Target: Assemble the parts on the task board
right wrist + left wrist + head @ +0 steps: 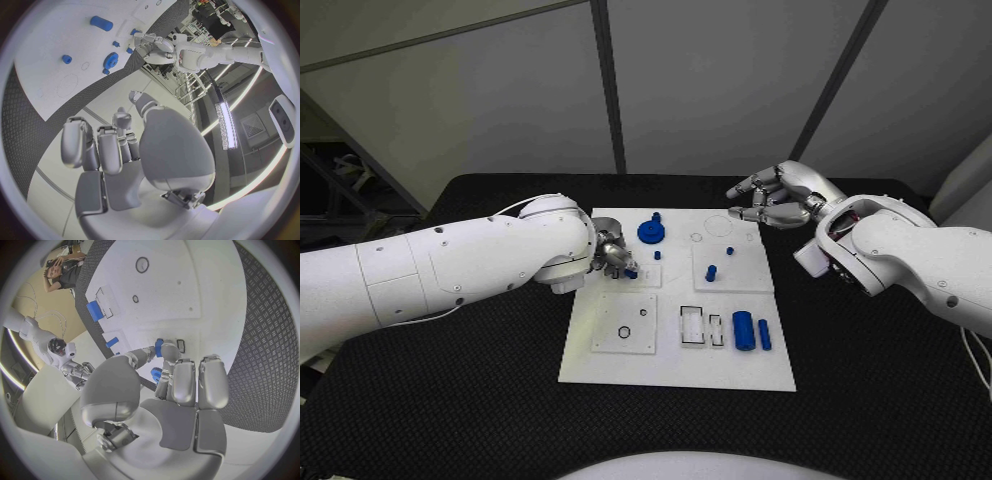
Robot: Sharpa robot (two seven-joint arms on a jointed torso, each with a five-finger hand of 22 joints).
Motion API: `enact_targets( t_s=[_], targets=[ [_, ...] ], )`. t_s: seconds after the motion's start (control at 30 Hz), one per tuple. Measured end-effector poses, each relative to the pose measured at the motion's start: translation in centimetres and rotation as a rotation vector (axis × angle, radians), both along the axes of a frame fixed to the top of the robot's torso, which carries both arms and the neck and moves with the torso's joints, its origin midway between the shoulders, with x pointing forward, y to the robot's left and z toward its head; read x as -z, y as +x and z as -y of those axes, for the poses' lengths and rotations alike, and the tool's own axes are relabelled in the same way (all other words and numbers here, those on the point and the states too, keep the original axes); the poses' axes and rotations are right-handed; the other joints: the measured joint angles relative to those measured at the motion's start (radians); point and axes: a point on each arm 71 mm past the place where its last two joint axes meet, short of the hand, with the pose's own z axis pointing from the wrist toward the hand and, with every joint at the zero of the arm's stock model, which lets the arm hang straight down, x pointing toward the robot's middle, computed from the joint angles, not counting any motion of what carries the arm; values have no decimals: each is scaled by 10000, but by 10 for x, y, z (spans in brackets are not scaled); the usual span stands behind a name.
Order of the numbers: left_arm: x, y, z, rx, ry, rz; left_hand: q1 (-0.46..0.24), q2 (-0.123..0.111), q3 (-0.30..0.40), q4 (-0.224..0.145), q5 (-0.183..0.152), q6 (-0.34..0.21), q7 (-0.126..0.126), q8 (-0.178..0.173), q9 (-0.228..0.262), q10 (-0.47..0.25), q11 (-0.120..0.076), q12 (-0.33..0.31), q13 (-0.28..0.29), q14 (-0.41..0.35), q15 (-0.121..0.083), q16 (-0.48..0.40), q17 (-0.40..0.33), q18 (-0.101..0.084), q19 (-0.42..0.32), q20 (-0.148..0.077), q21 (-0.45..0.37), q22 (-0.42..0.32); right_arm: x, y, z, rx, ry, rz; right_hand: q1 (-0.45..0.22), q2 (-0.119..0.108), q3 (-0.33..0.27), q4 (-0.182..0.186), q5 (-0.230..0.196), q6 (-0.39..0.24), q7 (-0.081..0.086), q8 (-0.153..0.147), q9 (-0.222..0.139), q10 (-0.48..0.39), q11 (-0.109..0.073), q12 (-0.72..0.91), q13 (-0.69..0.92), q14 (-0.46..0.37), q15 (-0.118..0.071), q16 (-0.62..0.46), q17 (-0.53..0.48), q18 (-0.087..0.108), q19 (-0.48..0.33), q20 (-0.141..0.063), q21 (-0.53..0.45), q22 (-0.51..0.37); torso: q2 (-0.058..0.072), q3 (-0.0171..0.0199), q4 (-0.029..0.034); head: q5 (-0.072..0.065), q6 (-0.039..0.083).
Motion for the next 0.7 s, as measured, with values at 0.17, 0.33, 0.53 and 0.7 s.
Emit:
enact_targets(
  t_s=[0.17, 0.33, 0.53, 0.7],
  targets=[
    [0, 1, 1, 12, 19, -1, -125, 125, -43, -44, 0, 0, 1, 127, -45, 86, 84, 234, 160, 0, 0, 0, 1, -1, 0, 0, 40, 51, 0, 0, 0, -6, -1, -3, 0, 0, 0, 0, 0, 0, 0, 0, 0, 0, 0, 0, 0, 0, 0, 0, 0, 0, 0, 0, 0, 0, 6, 3, -3, -9, 5],
    [0, 2, 1, 22, 58, -28, -536, 146, 167, -531, -374, 132, -127, 236, -282, 283, -38, 432, 276, -3, -73, 0, 14, -1, 30, -30, 40, 123, 0, 0, 0, 0, -5, -5, 0, 0, 0, 0, 0, 0, 0, 0, 0, 0, 0, 0, 1, 0, 0, 0, 0, 1, 0, 0, 0, 0, 14, 8, -12, -12, -17],
    [0, 3, 1, 19, 97, -72, -849, 72, 384, -940, -384, 212, -192, 270, -535, 412, -162, 611, 400, -20, -90, 0, 24, -5, 110, -36, 79, 131, 0, 0, 1, 3, -8, -6, 0, 0, 0, 0, 0, 0, 0, 0, 1, 0, 0, 0, 1, 0, 0, -43, 0, 1, 0, 0, 1, 0, 15, 10, -13, -35, -35],
    [0, 4, 1, 12, 123, -105, -1021, 87, 293, -965, -387, 309, -200, 273, -740, 479, -200, 700, 473, -20, -91, 0, 24, -5, 110, -36, 112, 131, 0, 0, 1, 7, -10, -8, 0, 0, 0, 0, 0, 0, 0, 0, -6, 0, 0, 0, -11, 0, 0, -43, 0, 1, -36, 36, -34, 0, 14, 10, -13, -58, -44]
  ],
)
